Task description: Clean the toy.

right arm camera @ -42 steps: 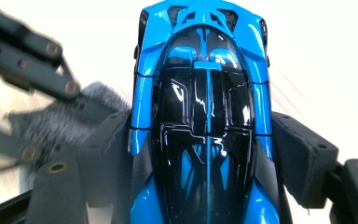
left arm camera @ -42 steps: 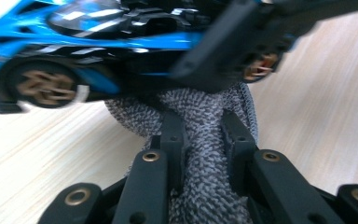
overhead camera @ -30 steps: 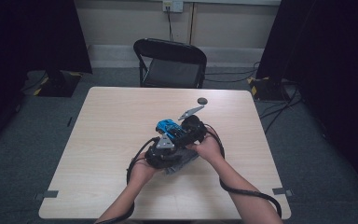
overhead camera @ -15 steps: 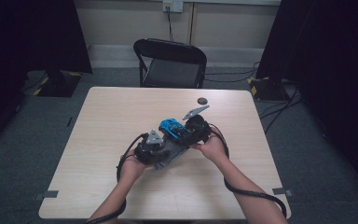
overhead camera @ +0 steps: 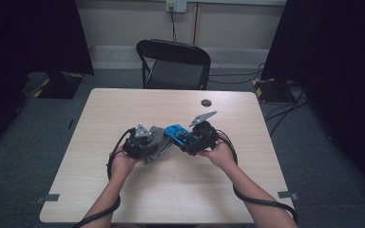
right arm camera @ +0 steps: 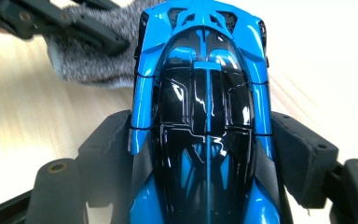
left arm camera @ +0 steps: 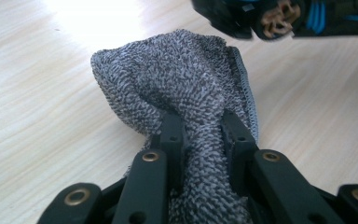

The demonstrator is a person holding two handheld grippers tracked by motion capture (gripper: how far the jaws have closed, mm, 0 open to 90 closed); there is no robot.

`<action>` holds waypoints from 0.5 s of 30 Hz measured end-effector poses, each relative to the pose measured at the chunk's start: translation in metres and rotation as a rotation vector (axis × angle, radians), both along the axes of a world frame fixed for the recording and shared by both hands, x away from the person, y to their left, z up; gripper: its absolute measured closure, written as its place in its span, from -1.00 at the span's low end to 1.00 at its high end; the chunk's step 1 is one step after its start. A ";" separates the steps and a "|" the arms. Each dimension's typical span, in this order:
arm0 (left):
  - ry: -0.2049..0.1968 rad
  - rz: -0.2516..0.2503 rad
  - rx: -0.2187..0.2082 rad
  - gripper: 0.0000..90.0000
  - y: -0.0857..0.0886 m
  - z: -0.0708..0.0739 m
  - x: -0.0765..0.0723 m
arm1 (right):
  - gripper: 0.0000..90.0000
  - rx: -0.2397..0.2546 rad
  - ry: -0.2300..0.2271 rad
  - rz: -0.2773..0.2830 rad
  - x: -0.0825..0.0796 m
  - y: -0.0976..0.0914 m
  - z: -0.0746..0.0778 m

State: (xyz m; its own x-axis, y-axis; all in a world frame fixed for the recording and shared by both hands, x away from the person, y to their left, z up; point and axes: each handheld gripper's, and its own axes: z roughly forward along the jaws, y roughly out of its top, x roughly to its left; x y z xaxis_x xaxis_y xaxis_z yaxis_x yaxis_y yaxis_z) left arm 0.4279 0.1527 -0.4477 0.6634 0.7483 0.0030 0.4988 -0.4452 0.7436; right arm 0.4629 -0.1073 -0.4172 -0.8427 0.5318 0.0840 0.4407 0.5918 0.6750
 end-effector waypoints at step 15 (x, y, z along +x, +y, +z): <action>-0.010 -0.020 -0.030 0.65 -0.008 0.006 0.001 | -0.42 -0.003 -0.003 0.010 -0.004 0.003 -0.005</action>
State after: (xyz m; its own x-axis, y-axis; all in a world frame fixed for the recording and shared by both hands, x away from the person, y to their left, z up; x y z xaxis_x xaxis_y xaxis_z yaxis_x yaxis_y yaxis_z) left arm 0.4286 0.1448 -0.4415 0.6786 0.7344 -0.0126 0.4826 -0.4328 0.7614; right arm 0.4586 -0.1041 -0.4220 -0.8482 0.5237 0.0795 0.4327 0.5983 0.6744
